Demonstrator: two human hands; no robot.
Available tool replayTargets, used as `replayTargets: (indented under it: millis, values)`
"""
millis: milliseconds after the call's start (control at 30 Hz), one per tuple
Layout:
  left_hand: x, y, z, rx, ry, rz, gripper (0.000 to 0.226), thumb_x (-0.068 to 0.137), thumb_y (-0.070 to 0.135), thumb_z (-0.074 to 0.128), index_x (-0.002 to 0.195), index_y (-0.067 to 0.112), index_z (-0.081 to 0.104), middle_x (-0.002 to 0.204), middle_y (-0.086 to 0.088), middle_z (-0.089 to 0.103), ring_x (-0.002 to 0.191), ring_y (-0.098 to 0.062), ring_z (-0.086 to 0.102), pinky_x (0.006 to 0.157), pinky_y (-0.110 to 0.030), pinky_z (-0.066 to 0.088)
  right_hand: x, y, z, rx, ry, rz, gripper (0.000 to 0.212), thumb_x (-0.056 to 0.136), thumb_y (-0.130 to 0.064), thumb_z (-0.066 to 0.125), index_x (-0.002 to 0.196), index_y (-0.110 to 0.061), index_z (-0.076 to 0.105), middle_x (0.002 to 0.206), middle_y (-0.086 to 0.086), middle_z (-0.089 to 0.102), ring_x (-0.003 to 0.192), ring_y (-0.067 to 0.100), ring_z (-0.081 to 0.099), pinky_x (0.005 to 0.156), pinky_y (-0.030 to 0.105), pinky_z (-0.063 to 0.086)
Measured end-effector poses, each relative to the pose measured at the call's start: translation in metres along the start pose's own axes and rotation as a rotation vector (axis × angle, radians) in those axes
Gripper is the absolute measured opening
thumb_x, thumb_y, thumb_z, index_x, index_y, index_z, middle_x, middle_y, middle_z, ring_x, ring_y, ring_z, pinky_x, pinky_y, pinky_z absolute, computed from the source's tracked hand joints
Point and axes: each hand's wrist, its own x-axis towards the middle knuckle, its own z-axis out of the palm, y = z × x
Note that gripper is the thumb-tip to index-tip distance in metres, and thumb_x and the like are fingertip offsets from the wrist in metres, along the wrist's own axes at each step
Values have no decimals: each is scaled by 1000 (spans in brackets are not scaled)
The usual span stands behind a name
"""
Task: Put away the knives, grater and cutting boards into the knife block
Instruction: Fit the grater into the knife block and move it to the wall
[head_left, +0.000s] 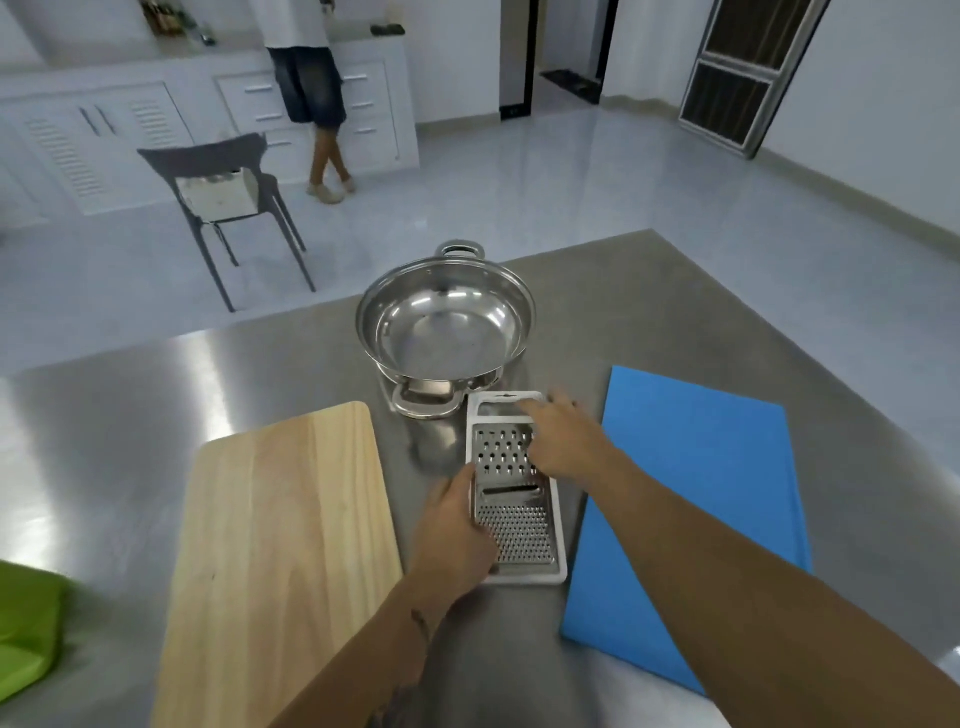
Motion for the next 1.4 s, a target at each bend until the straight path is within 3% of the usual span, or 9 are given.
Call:
replayTargets:
  millis: [133, 267, 533, 633, 733, 900, 1033, 1267, 1400]
  values:
    - [2, -8, 0, -8, -7, 26, 76, 74, 2, 64, 142, 31, 43, 130, 3, 56, 114, -14, 58, 102, -36, 49, 11, -1, 1, -222, 61, -124, 51, 81, -22, 56, 131, -26, 55, 126, 8, 52, 117, 29, 49, 98, 44, 45]
    - [3, -10, -3, 12, -36, 24, 79, 73, 5, 64, 141, 38, 41, 134, 4, 54, 119, -14, 56, 105, -37, 47, 9, 5, 0, -316, 98, -168, 40, 81, -18, 57, 121, -18, 62, 121, 5, 54, 112, 25, 49, 94, 41, 45]
    - [2, -5, -12, 157, -157, 163, 80, 70, 15, 55, 140, 47, 36, 121, 6, 64, 111, -19, 58, 99, -41, 49, -9, 24, -7, -38, -15, 14, 35, 81, -14, 50, 109, -23, 70, 111, 5, 68, 105, 29, 60, 81, 35, 50]
    - [2, -4, -15, 105, -159, 198, 69, 75, 7, 56, 130, 47, 44, 110, 14, 67, 101, -5, 63, 90, -30, 54, -16, 32, -10, 79, 14, 112, 32, 79, -15, 48, 100, -19, 73, 105, 8, 71, 102, 32, 62, 84, 38, 54]
    - [-1, -2, -20, 34, -80, 204, 70, 82, 0, 55, 134, 46, 45, 117, 18, 62, 103, 1, 61, 88, -16, 49, -23, 34, -14, 190, 89, 179, 29, 78, -18, 43, 91, -20, 69, 99, 8, 71, 98, 33, 62, 80, 39, 54]
    - [-6, -11, -41, -59, 123, 273, 54, 84, -4, 54, 125, 31, 62, 118, 13, 65, 105, -7, 63, 93, -27, 50, -50, 26, -13, 370, 224, 223, 32, 89, -22, 42, 111, -35, 61, 105, 3, 71, 101, 29, 63, 85, 38, 51]
    - [-20, -20, -74, -126, 246, 246, 48, 87, -10, 50, 110, 27, 70, 108, 14, 69, 101, 3, 61, 82, -6, 45, -75, 2, -1, 430, 298, 210, 37, 91, -21, 43, 120, -41, 55, 105, 2, 72, 100, 28, 65, 87, 40, 52]
    - [-60, -52, -145, -272, 438, 161, 45, 87, -13, 45, 103, 18, 73, 102, 3, 72, 97, -11, 63, 76, -5, 40, -112, -94, 16, 498, 404, 163, 25, 92, -15, 50, 107, -30, 63, 88, -10, 66, 86, 14, 63, 74, 28, 46]
    - [-93, -80, -196, -315, 514, 150, 48, 86, -15, 43, 98, 20, 72, 95, 3, 71, 87, -3, 64, 66, 1, 41, -134, -159, 35, 327, 588, 97, 24, 87, -14, 56, 106, -23, 68, 109, -2, 41, 101, 16, 37, 88, 29, 39]
